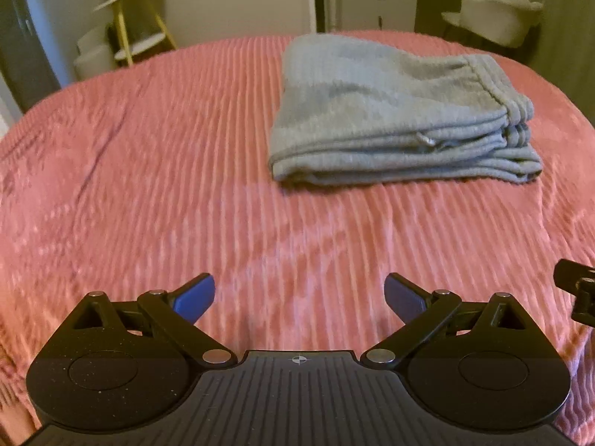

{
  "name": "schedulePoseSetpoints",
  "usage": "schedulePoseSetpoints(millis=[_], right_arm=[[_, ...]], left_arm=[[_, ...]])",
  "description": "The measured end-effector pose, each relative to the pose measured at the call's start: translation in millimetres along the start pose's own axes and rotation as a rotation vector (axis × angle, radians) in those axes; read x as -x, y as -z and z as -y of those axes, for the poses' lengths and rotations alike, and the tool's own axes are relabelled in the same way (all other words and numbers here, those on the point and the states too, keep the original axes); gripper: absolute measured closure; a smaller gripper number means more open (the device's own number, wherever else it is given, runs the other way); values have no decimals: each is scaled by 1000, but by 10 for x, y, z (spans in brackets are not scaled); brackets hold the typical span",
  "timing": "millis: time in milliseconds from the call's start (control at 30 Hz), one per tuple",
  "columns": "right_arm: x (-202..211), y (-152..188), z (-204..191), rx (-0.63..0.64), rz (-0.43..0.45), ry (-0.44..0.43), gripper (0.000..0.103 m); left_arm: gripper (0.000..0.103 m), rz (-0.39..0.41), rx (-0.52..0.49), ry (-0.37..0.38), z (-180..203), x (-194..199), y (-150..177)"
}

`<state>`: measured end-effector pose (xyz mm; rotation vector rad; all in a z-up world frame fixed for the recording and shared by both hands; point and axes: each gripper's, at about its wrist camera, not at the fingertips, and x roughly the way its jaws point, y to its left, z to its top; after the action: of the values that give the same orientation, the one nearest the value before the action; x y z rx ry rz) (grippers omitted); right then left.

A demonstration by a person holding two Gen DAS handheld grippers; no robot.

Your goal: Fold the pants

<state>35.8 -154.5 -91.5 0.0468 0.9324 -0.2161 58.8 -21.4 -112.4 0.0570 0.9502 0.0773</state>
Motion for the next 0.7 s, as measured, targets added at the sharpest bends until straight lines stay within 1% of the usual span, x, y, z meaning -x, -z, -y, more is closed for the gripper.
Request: schedulePoseSetpoints(millis=[200,333,433,500,600,700], right_arm=[[-102,-161,-143,16,66,14,2],[-261,-220,-206,36,79,3,2],[-389,-229,-240,36,93,-10,2],[-474,-212,-257,31,107,-19,2],[-573,-136,-265,39,134,-24,2],[-663,-121,-270,73,136,-38,2]], left_arm=[[2,24,57,-16,21,-128,-87],[2,46,107,-27,-9,-242,-121],[2,69,110,-10,-3,-315,-133],[2,55,113,2,1,-384,-137],[2,13,119,21,22,-493,-140],[2,-7,109,-8,79,-579,-130]])
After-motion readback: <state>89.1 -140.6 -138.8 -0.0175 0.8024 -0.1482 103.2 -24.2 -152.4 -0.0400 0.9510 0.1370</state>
